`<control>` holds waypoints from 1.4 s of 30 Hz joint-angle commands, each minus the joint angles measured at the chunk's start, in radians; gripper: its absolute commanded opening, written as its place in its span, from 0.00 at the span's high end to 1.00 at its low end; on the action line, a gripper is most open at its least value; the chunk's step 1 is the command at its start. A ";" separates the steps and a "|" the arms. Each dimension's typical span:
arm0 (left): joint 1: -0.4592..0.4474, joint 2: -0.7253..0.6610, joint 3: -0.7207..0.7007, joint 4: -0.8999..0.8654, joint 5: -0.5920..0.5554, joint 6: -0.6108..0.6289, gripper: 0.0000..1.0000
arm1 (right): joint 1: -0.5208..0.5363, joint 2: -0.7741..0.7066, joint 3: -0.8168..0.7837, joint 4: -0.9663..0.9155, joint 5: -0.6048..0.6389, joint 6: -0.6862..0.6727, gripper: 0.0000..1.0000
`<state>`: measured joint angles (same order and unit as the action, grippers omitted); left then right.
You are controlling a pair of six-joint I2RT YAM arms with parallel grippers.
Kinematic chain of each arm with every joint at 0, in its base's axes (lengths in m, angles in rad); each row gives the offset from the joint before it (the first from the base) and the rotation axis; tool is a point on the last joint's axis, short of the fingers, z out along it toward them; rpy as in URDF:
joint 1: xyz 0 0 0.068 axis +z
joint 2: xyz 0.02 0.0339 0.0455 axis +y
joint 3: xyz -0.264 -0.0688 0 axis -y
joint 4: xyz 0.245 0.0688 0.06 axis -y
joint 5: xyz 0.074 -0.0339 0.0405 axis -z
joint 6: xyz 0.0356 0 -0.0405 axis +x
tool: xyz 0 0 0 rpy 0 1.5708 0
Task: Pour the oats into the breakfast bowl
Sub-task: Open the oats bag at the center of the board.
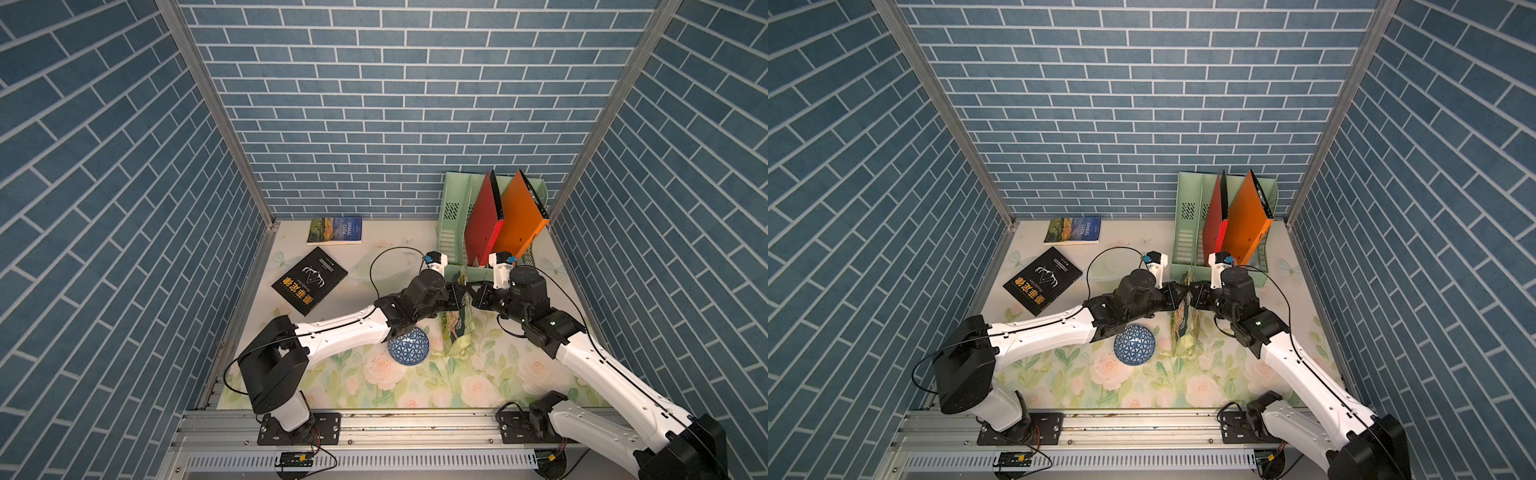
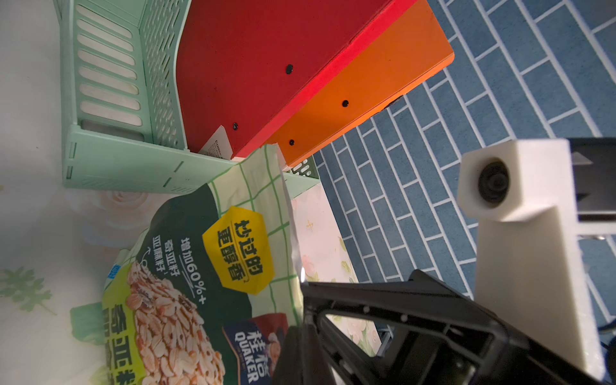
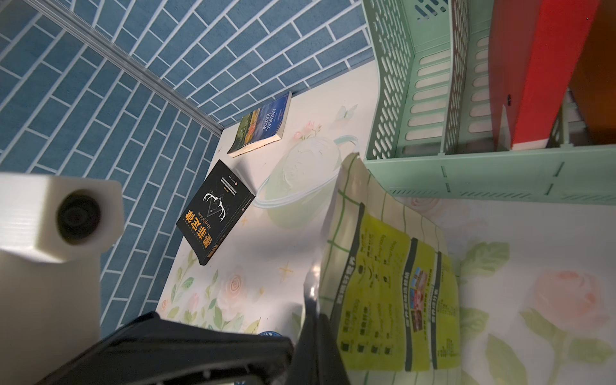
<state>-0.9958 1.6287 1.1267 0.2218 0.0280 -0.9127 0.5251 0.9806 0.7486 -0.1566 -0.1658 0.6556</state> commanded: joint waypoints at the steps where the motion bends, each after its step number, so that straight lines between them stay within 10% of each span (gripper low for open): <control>1: -0.004 -0.031 -0.014 -0.071 -0.101 -0.026 1.00 | 0.005 -0.035 -0.020 -0.075 0.143 -0.006 1.00; 10: -0.004 -0.142 -0.085 -0.082 -0.248 -0.054 1.00 | -0.029 -0.082 -0.018 -0.109 0.266 -0.015 1.00; 16: -0.003 -0.121 -0.059 0.038 -0.083 0.019 1.00 | -0.037 -0.078 -0.052 0.035 0.064 -0.019 1.00; 20: 0.002 -0.070 -0.005 0.007 -0.040 0.025 0.60 | -0.038 -0.087 -0.104 0.185 -0.073 0.028 1.00; 25: 0.020 -0.020 0.034 -0.014 -0.011 0.001 0.42 | -0.037 -0.097 -0.122 0.228 -0.113 0.042 1.00; 42: 0.034 0.060 0.099 -0.051 -0.021 -0.036 0.49 | -0.037 -0.100 -0.170 0.219 -0.109 0.068 1.00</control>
<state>-0.9699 1.6684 1.1969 0.1810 0.0120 -0.9524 0.4850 0.8970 0.5915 0.0681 -0.2611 0.7086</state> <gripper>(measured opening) 0.524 0.048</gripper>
